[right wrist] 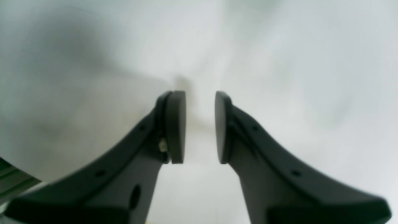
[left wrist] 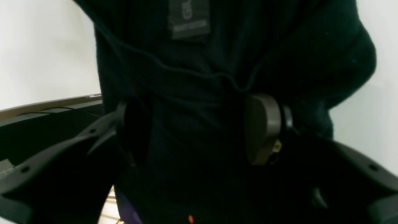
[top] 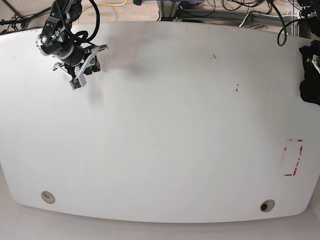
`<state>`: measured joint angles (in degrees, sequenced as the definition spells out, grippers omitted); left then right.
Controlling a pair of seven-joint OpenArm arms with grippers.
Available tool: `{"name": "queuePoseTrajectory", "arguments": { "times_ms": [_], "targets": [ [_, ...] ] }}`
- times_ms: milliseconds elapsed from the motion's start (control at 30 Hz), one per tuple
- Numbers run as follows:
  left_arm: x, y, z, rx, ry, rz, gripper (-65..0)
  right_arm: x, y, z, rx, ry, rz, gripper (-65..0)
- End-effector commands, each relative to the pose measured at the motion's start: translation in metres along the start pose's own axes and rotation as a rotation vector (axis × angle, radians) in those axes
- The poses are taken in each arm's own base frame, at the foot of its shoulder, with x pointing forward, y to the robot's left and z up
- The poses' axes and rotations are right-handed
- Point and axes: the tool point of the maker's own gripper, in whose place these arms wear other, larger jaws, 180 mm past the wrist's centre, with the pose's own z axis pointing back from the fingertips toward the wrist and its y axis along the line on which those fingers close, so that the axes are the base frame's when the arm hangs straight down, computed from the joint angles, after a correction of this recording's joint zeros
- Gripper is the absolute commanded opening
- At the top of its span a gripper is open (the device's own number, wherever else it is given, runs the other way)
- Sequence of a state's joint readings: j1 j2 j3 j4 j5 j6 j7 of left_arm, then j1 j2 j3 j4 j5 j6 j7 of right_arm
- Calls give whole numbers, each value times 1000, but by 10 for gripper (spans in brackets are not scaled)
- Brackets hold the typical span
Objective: Fold the T-shirt properly
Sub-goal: 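Open the left gripper to drop the bundle and withdraw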
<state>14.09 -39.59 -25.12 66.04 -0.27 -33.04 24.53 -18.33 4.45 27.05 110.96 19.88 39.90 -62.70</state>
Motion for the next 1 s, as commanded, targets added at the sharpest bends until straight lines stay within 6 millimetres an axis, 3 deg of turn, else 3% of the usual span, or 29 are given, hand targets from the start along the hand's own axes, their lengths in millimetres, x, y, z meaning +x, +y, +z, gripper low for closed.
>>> {"name": "queuePoseTrajectory", "arguments": {
  "times_ms": [0,333,500,700,967],
  "targets": [
    [17,13,7,22,-8,-48,-231,13,-2,5,-6,-48,15,-498],
    [91,40,27,92,-148,-71,-231,16,-2,8,-13,-59,24,-498],
    [140,45,46,135,-299,-103,-235,29,-3,9,-20,-127,28,-498],
    [191,2,59,83,-587,-79,-235,50,-9,12,-58,-256,53,-498],
    [232,-47,59,86,-814,24,-235,70,-16,14,-157,-410,116,-498]
  ]
}}
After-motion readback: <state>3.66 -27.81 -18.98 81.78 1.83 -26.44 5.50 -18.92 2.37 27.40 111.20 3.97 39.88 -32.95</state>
